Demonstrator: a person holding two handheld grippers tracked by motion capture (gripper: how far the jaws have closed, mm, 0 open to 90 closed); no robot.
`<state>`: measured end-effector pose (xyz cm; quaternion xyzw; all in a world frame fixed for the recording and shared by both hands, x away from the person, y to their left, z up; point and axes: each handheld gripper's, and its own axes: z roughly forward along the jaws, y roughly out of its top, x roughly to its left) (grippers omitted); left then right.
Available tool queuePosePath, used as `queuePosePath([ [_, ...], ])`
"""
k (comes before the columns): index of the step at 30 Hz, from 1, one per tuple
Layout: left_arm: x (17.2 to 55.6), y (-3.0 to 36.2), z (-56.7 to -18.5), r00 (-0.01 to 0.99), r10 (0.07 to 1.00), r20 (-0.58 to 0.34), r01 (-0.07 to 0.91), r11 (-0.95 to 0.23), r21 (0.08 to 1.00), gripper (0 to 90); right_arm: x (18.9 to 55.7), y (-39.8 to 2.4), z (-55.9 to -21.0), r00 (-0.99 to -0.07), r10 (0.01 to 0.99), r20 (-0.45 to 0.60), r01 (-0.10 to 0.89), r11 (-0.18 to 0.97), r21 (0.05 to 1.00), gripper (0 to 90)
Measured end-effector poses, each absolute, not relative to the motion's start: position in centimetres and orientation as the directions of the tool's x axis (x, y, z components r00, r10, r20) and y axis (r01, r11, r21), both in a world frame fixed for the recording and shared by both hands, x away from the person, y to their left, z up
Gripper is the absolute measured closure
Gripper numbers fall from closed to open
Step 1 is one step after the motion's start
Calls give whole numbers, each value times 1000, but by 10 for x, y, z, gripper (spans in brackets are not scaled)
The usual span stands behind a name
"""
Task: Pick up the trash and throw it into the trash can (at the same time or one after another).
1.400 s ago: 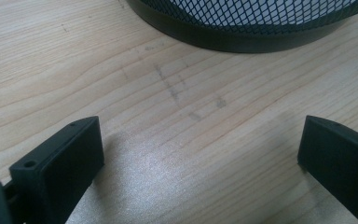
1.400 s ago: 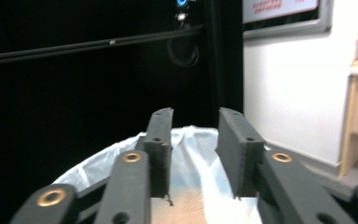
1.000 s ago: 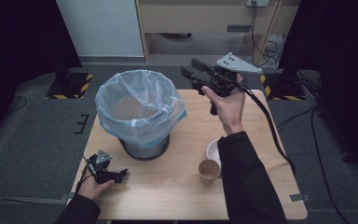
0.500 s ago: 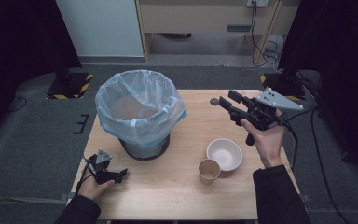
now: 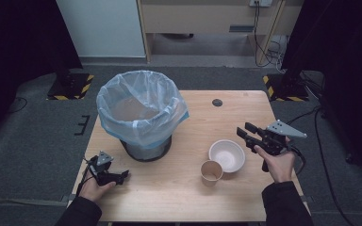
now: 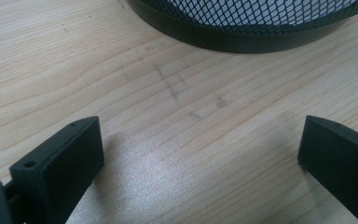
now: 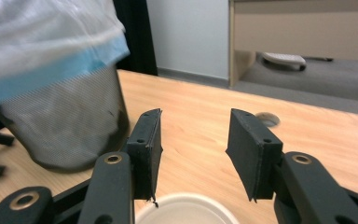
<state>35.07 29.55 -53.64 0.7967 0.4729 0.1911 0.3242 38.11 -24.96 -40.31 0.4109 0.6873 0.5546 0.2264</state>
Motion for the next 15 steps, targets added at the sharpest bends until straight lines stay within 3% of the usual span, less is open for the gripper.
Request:
queuePosePath([
  [15,351,295,-536,481,877,-3,630,-343,697,0,397,-266,-480,-490,861,134,526,169,834,527],
])
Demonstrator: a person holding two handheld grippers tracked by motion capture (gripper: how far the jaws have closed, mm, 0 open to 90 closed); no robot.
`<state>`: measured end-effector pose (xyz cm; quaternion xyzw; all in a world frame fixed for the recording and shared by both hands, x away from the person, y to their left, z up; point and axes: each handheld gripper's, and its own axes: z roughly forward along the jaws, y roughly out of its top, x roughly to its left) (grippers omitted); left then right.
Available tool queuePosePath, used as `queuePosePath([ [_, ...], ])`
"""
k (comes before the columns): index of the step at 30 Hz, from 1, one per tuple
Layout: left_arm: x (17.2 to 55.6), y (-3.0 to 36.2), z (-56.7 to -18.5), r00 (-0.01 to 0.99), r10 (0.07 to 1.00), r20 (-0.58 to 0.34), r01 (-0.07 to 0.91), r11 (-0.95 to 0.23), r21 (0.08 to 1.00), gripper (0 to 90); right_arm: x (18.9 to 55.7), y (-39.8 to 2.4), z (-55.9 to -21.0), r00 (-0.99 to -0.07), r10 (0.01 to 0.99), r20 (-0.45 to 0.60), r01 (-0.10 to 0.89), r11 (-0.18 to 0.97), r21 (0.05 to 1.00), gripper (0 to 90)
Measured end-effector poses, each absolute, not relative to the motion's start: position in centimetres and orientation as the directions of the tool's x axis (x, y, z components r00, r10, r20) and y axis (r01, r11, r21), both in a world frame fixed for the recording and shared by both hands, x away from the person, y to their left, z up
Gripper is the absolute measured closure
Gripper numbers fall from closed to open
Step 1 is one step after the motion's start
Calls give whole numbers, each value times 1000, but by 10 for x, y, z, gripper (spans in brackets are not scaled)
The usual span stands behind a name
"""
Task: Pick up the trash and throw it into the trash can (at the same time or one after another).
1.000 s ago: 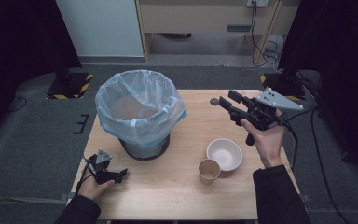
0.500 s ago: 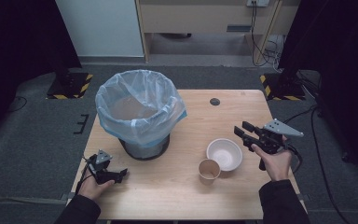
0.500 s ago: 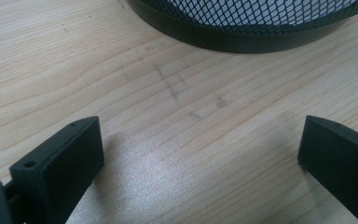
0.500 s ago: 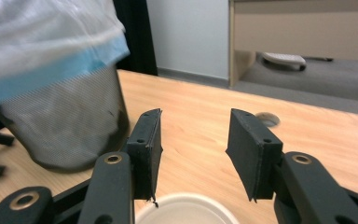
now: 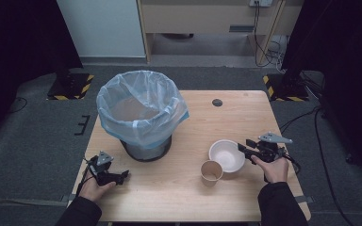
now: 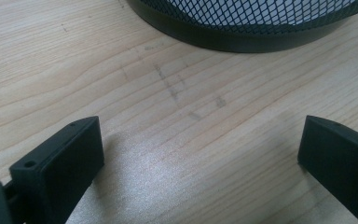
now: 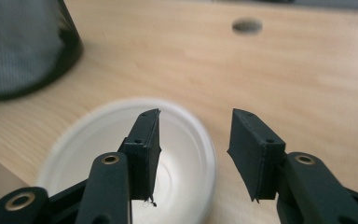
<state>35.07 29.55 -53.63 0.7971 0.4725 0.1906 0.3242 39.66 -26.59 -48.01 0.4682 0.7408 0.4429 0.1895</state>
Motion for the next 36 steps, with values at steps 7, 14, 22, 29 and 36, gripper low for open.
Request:
queuePosePath([
  [7,351,295,-536,481,876,-2,629,-344,697,0,401,-264,-495,-483,866,132,581,204,788,465],
  [14,351,295,-536,481,877,-3,629,-344,697,0,407,-259,-509,-483,866,127,627,242,740,456],
  [22,351,295,-536,481,877,-3,630,-343,697,0,407,-255,-513,-477,871,119,669,272,692,585],
  [29,351,295,-536,481,877,-3,629,-343,697,0,407,-254,-510,-459,881,111,683,271,679,726],
  [36,351,295,-536,482,876,-2,629,-344,697,0,406,-256,-500,-434,891,132,668,220,710,793],
])
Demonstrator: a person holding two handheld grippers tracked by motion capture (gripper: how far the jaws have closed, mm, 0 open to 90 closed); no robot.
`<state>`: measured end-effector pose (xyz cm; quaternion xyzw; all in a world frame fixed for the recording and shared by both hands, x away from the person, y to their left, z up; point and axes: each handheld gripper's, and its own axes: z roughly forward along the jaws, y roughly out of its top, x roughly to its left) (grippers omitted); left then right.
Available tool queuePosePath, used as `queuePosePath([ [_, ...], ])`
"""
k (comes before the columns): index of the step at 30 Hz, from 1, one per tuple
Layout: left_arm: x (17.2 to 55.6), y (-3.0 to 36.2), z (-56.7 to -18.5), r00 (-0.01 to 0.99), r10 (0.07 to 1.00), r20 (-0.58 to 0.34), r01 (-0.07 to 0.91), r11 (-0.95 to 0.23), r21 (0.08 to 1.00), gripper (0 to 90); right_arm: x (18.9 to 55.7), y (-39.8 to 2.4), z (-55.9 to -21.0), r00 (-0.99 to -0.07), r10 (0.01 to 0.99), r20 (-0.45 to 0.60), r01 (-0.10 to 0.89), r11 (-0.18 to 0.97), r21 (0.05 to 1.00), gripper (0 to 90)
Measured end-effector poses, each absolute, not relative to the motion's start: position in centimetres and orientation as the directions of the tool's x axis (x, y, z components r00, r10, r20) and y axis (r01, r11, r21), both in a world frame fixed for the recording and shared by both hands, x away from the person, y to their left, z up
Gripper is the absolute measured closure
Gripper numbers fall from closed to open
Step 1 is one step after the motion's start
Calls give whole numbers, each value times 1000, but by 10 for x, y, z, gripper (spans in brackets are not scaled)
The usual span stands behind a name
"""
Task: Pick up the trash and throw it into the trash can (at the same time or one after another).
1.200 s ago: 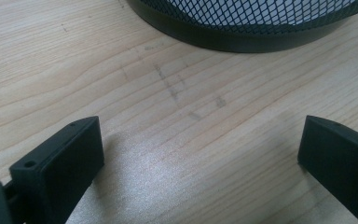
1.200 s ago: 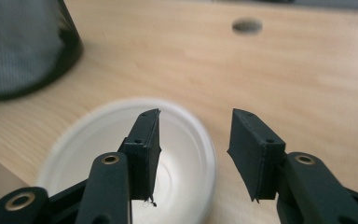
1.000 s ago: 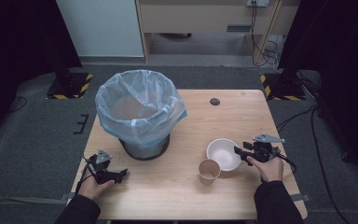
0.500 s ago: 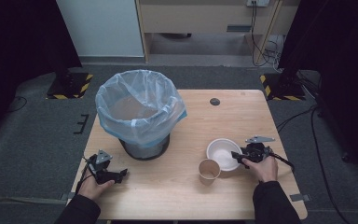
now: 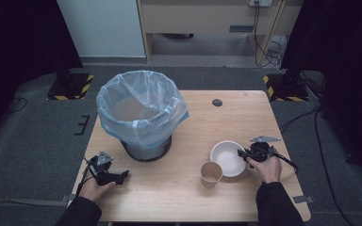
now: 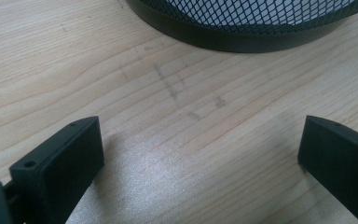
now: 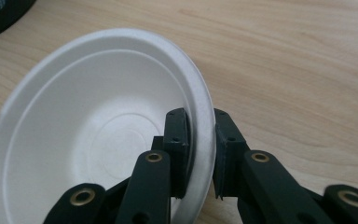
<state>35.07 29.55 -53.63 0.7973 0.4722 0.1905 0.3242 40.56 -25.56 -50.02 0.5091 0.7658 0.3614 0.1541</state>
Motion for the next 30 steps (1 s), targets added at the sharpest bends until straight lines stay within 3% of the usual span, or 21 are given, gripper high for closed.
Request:
queuePosePath([
  [16,351,295,-536,481,877,-3,629,-343,697,0,401,-275,-476,-330,936,121,566,94,819,831],
  [30,351,295,-536,481,877,-2,630,-344,697,0,397,-272,-458,-300,943,146,459,9,888,831],
])
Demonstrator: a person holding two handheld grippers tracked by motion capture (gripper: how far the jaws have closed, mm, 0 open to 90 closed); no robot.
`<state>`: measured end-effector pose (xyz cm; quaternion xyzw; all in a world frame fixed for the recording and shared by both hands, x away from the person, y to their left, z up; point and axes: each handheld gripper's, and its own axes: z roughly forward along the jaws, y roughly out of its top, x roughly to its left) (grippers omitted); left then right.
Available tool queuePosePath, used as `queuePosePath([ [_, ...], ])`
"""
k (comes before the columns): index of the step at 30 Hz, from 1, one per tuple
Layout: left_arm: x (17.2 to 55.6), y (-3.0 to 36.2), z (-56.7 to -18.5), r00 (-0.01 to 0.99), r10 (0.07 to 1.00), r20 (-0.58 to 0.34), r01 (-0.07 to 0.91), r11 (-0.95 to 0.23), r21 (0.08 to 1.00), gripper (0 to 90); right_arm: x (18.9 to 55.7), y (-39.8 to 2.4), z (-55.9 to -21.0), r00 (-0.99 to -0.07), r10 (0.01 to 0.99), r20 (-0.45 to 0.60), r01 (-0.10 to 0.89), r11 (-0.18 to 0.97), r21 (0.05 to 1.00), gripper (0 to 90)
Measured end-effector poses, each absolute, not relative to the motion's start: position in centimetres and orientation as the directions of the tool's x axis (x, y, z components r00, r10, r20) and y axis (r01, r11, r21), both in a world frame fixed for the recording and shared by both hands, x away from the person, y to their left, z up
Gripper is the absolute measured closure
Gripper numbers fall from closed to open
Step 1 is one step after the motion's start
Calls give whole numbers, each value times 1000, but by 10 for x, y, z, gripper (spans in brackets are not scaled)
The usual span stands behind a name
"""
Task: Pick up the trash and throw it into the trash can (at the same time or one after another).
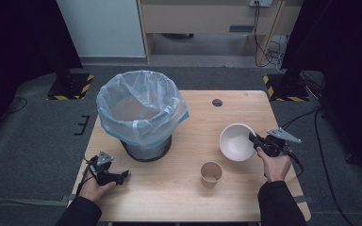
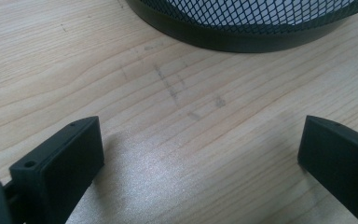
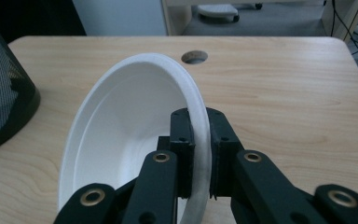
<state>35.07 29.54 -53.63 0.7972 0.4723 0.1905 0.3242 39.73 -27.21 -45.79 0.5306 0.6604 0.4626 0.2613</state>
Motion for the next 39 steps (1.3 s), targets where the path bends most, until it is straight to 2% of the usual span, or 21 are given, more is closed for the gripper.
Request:
queuePosePath([
  [16,351,295,-536,481,876,-3,629,-344,697,0,388,-273,-426,-315,925,212,315,-109,943,831],
  [39,351,295,-536,481,876,-3,629,-344,697,0,386,-267,-369,-370,899,234,122,-203,972,832],
])
